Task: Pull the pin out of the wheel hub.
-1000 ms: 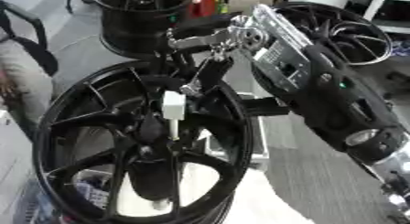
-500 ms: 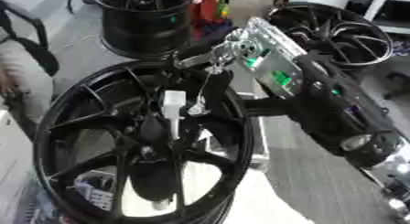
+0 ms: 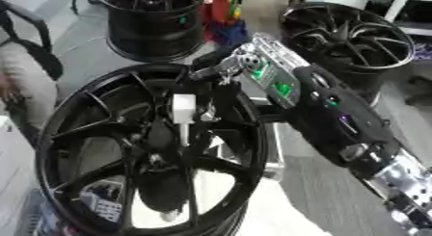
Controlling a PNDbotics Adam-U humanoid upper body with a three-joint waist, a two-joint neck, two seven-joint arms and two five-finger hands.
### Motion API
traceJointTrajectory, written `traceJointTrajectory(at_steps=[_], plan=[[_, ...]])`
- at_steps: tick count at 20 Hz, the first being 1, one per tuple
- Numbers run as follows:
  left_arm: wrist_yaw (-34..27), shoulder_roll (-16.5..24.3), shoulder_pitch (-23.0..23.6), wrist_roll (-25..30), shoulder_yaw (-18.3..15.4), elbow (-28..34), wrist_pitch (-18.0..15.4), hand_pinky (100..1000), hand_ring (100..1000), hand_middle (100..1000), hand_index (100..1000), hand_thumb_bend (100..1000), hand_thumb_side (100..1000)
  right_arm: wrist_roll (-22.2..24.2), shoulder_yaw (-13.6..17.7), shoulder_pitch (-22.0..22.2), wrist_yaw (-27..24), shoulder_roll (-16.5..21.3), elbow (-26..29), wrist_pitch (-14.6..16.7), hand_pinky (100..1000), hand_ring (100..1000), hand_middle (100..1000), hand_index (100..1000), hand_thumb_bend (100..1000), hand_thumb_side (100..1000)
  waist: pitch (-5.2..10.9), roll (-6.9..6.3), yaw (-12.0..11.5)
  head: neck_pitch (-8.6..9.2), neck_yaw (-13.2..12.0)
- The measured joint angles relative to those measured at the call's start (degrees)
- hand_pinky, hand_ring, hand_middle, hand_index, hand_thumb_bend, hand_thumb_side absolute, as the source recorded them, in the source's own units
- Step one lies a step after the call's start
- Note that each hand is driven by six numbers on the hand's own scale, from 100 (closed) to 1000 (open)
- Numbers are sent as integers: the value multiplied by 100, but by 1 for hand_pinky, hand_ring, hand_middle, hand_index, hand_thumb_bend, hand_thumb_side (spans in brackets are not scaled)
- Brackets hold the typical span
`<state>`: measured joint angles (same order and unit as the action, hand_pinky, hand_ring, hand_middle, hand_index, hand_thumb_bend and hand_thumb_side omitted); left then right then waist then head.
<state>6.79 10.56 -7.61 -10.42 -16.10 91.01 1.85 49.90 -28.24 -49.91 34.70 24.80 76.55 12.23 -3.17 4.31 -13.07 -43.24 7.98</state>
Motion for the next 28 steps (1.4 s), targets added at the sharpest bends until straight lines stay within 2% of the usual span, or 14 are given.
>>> traceJointTrajectory(at_steps=[2,5,10,14,16,21,28], plan=[[1,0,0,0,0,0,0,581,577,665,748,599,239,4,-2,7,1,-19,-39,32,587,620,568,757,198,295,0,0,0,0,0],[2,0,0,0,0,0,0,581,576,665,748,599,240,-19,-5,8,-2,-33,-43,58,575,605,553,732,194,289,0,0,1,0,0],[8,0,1,0,0,-1,0,582,576,665,748,599,240,-47,-41,8,-68,-32,48,91,661,729,745,895,210,272,0,0,4,0,0],[9,0,1,0,0,-1,0,582,575,664,748,599,239,28,-74,8,-109,-31,152,117,694,771,822,943,281,323,0,0,4,0,-2],[9,0,1,-1,-1,-1,1,581,575,664,748,599,239,91,-77,8,-110,-31,171,122,699,776,830,943,293,339,0,0,5,0,-5],[9,0,1,-1,-1,-1,1,581,575,664,748,599,240,161,-108,8,-112,-30,172,122,690,767,811,923,290,354,0,0,8,0,-16],[9,0,0,-1,-1,-1,1,582,574,663,748,598,239,135,-92,4,-156,-32,171,44,620,684,700,864,251,363,1,0,-1,0,-16]])
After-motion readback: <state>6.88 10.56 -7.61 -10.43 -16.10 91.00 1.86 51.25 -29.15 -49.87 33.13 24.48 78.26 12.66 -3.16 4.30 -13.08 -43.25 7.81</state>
